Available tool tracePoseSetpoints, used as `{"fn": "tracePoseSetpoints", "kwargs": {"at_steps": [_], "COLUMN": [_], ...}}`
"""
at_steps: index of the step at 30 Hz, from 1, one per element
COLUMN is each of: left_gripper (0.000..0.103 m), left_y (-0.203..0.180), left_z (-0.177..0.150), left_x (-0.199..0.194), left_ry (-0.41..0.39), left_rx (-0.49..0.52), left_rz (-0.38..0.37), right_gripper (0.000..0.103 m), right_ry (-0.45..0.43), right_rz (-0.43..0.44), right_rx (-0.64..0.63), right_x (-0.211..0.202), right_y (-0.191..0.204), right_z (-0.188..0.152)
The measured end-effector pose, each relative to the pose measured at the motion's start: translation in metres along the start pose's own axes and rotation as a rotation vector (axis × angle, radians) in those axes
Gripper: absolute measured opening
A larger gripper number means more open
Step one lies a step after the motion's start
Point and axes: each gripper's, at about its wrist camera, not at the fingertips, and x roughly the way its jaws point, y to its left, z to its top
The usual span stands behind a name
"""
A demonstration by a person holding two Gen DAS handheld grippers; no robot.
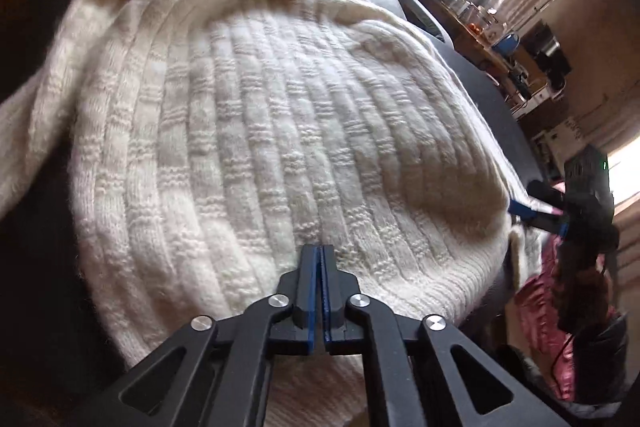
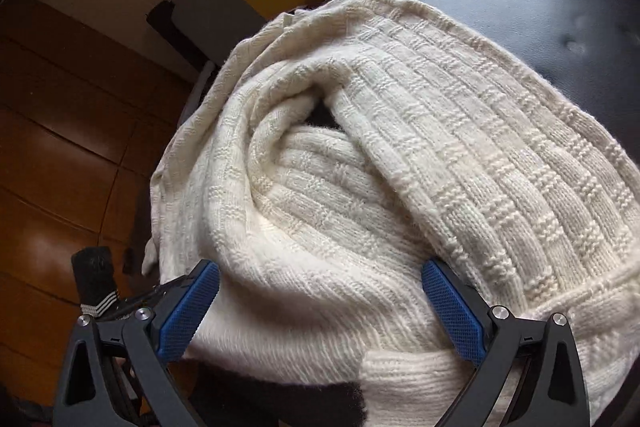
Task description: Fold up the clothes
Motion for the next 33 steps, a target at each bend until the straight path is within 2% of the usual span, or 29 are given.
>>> {"fn": "tracePoseSetpoints", "kwargs": {"at_steps": [3, 6, 9, 13, 15, 17, 18, 19, 21, 22, 24, 28, 33], "left_gripper": [0.002, 0.007, 0.012, 0.013, 0.014, 0.014, 0.014, 0.014, 0.014, 0.013, 0.013, 0.013, 0.013], "left_y": [-0.002, -0.015, -0.049, -0.107, -0.13, -0.15, -0.153, -0.153, -0.154, -0.152, -0.149, -0.138, -0.129], "left_z": [0.004, 0.01, 0.01, 0.008, 0.007, 0.009, 0.009, 0.008, 0.005, 0.002, -0.005, -0.012, -0.022], "left_x": [-0.009, -0.025, -0.035, -0.026, -0.015, 0.012, 0.023, 0.031, 0.05, 0.052, 0.056, 0.054, 0.046], "left_ry": [0.012, -0.029, -0.075, -0.041, -0.022, 0.015, 0.038, 0.059, 0.109, 0.119, 0.14, 0.159, 0.186], "left_rx": [0.03, 0.05, 0.165, 0.289, 0.331, 0.348, 0.348, 0.349, 0.362, 0.367, 0.377, 0.356, 0.345], "left_rz": [0.014, -0.113, -0.174, -0.283, -0.31, -0.315, -0.292, -0.26, -0.17, -0.165, -0.153, -0.192, -0.262], "right_gripper": [0.103, 0.103, 0.103, 0.103, 0.103, 0.103, 0.103, 0.103, 0.103, 0.103, 0.103, 0.103, 0.103], "right_ry": [-0.038, -0.076, -0.106, -0.054, -0.008, 0.035, 0.04, 0.047, 0.089, 0.108, 0.108, 0.108, 0.116], "right_rz": [-0.051, -0.102, -0.16, -0.308, -0.244, -0.173, -0.199, -0.236, -0.387, -0.452, -0.499, -0.568, -0.59], "right_rx": [-0.069, -0.139, -0.202, -0.212, -0.156, -0.088, -0.072, -0.061, -0.078, -0.091, -0.119, -0.16, -0.153], "right_x": [-0.012, -0.025, -0.034, 0.0, 0.014, 0.024, 0.026, 0.03, 0.04, 0.044, 0.045, 0.044, 0.034], "right_y": [0.014, 0.029, 0.041, 0.027, 0.015, 0.001, -0.004, -0.01, -0.028, -0.036, -0.045, -0.057, -0.066], "right_z": [0.013, 0.026, 0.04, 0.071, 0.075, 0.078, 0.078, 0.078, 0.077, 0.076, 0.077, 0.08, 0.081]}}
